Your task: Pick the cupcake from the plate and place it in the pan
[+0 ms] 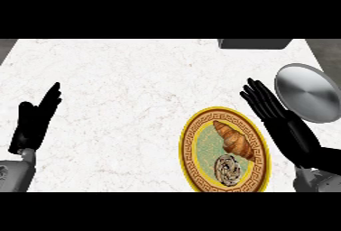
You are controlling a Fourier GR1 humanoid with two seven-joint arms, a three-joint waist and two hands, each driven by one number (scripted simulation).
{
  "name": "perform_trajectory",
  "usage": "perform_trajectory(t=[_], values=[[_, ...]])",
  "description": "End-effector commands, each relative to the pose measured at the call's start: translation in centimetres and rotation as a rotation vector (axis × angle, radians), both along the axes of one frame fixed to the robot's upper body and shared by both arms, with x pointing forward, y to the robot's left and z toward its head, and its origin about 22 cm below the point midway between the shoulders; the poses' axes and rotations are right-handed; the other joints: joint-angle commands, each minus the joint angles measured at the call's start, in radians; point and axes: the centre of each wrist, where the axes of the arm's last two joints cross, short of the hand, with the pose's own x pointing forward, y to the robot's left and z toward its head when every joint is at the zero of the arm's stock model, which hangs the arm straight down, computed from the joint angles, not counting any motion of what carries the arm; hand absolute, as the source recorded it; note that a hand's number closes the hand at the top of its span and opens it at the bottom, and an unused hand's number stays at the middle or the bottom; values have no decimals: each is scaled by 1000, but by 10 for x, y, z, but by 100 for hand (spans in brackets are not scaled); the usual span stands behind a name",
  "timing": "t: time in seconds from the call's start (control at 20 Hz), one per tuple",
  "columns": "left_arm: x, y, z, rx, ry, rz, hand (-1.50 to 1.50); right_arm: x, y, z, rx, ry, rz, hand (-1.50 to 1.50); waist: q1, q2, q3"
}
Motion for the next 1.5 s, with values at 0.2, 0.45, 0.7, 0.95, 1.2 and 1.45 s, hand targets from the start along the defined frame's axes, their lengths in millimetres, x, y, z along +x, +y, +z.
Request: perform_trajectory(t=[0.2,0.45,0.7,0.95,1.2,1.45], values=[[18,-62,27,-59,-154,-266,0,46,-20,-16,-342,345,-50,-150,61,-1,33],[14,-75,18,-134,-113,-301,0,25,-39,-55,-830,172,-225,150,41,-4,36],[-2,-83,26,-139,-116,-301,0,7,-36,-102,-703,204,-250,-150,24,-10,35],[-6,-92,18,-132,-102,-277,0,5,-37,-53,-1022,226,-64,-150,14,-15,33],[-7,-89,26,-136,-105,-316,0,46,-6,-4,-1280,227,-5,-150,43,-11,32],[-8,-99,22,-131,-94,-335,0,52,30,18,-1521,324,224,-150,47,-11,31]])
